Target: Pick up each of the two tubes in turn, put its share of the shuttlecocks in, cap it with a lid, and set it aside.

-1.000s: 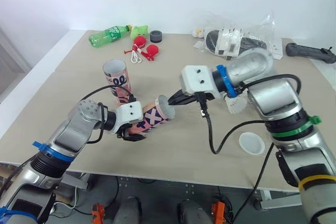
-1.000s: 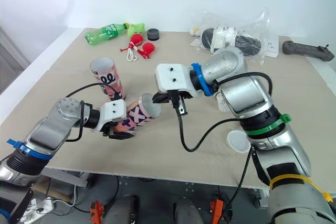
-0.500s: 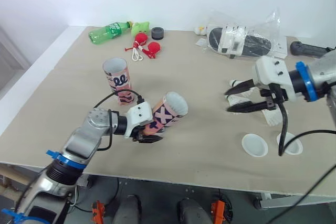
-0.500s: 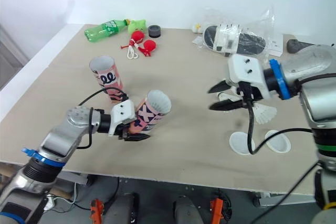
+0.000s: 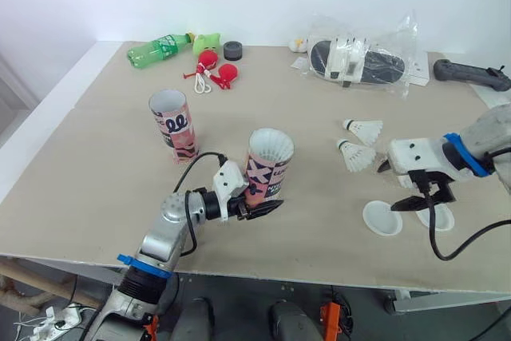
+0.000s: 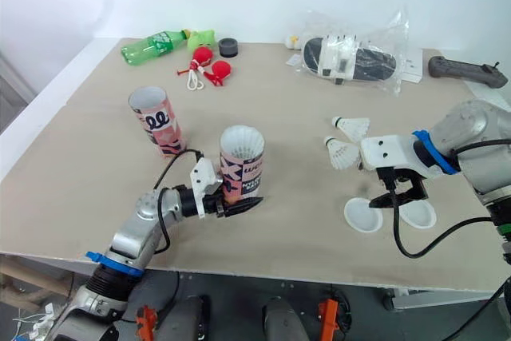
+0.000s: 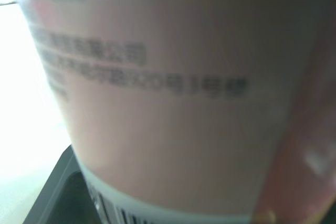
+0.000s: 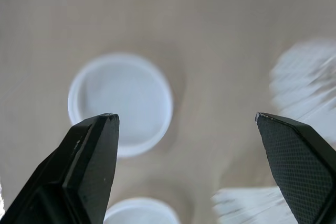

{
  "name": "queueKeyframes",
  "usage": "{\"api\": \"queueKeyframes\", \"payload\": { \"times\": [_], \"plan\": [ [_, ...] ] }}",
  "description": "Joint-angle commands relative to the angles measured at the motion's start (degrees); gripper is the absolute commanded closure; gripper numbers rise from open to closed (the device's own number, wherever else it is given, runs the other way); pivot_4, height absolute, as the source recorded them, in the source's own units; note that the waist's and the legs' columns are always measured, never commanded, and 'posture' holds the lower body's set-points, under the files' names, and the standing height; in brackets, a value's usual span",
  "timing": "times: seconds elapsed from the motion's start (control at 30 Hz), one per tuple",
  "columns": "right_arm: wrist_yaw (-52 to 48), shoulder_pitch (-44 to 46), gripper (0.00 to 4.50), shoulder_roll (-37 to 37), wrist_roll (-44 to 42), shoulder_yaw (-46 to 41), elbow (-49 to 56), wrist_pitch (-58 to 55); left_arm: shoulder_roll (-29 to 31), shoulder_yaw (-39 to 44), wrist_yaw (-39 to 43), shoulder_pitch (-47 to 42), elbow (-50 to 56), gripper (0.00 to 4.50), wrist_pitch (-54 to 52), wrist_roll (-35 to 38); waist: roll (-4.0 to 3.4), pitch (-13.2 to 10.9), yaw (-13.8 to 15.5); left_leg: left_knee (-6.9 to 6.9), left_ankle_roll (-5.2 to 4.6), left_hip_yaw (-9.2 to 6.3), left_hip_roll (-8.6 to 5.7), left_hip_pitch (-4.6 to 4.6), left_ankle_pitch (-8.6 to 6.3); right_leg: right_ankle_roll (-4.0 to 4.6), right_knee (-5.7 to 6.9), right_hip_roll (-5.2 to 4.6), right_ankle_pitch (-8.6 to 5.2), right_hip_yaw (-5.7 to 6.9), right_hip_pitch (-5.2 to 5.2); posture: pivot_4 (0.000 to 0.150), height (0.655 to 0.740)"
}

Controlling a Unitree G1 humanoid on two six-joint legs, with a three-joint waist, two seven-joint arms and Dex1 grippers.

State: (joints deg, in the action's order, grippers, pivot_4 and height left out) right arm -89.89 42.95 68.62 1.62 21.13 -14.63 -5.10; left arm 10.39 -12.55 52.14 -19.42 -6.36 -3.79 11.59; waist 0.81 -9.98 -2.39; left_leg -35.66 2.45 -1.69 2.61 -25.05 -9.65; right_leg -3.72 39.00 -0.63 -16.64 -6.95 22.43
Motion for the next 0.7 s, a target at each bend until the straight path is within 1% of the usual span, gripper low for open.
{"api": "queueKeyframes", "payload": {
  "times": [0.03, 0.33, 0.43, 0.5, 0.53, 0.57, 0.6, 0.7],
  "plan": [
    [-2.6, 1.7, 0.05, -0.9, 0.0, 0.7, -1.6, 0.4, -1.2, 0.0, -0.6, 0.2, -2.5, 1.38, 5.7, -0.3, 0.00, 0.0, -0.2, 0.00, 0.00, 0.00, 0.00, 0.00, 0.00, 0.00, 0.00, 0.00, 0.02, 0.00, 0.01, 0.150, 0.7400],
    [-2.3, 3.4, 0.05, -7.1, 6.0, 3.6, -8.1, -1.3, -3.7, -0.8, -1.7, 0.0, -11.8, 1.38, 14.7, -2.4, -0.15, 0.1, -0.1, -0.02, 0.10, -0.05, -0.03, 0.17, 0.07, -0.03, 0.01, 0.00, 0.07, 0.01, -0.21, 0.150, 0.7400],
    [-2.1, 2.8, 0.05, -8.5, 7.5, 4.3, -9.6, -0.7, -4.2, -0.8, -1.8, 0.0, -13.3, 1.38, 16.0, -2.4, -0.18, 0.1, 0.0, -0.04, 0.14, -0.05, -0.07, 0.22, 0.09, -0.09, 0.01, -0.01, 0.09, 0.00, -0.28, 0.150, 0.7400],
    [-1.8, 2.5, 0.05, -9.4, 8.5, 4.7, -10.5, -0.5, -4.4, -0.8, -1.8, 0.2, -13.9, 1.38, 16.4, -2.2, -0.16, 0.1, 0.0, -0.04, 0.14, -0.05, -0.07, 0.43, 0.09, -0.10, 0.00, -0.01, 0.09, 0.00, -0.53, 0.150, 0.7400],
    [-1.8, 2.3, 0.54, -9.9, 8.9, 5.0, -11.1, -0.2, -4.5, -0.8, -1.8, 0.3, -14.3, 1.38, 16.4, -2.2, -0.15, 0.1, -0.1, -0.04, 0.14, -0.05, -0.07, 0.55, 0.09, -0.16, -0.01, -0.01, 0.05, 0.00, -0.65, 0.150, 0.7400],
    [-1.9, 2.3, 0.78, -10.3, 9.2, 5.1, -11.6, 0.0, -4.6, -0.7, -1.8, 0.3, -14.6, 1.38, 16.4, -2.2, -0.11, 0.1, -0.1, -0.04, 0.14, -0.05, -0.06, 0.72, 0.09, -0.48, -0.01, -0.01, -0.14, 0.01, -0.82, 0.150, 0.7400],
    [-2.1, 2.2, 1.31, -10.6, 9.4, 5.1, -12.0, 0.3, -4.6, -0.7, -1.8, 0.4, -14.7, 1.38, 16.2, -2.1, -0.10, 0.1, -0.1, -0.03, 0.15, -0.06, -0.06, 0.94, 0.08, -0.47, -0.02, -0.01, -0.19, 0.02, -1.06, 0.150, 0.7400],
    [-2.6, 2.2, 2.43, -11.1, 9.0, 4.9, -12.7, 1.1, -4.8, -0.5, -1.7, 0.6, -14.6, 1.38, 14.9, -1.6, 0.02, 0.2, -0.3, -0.04, 0.16, -0.06, -0.06, 1.03, 0.08, -0.41, -0.02, -0.01, -0.22, 0.01, -1.15, 0.150, 0.7400]
  ]
}}
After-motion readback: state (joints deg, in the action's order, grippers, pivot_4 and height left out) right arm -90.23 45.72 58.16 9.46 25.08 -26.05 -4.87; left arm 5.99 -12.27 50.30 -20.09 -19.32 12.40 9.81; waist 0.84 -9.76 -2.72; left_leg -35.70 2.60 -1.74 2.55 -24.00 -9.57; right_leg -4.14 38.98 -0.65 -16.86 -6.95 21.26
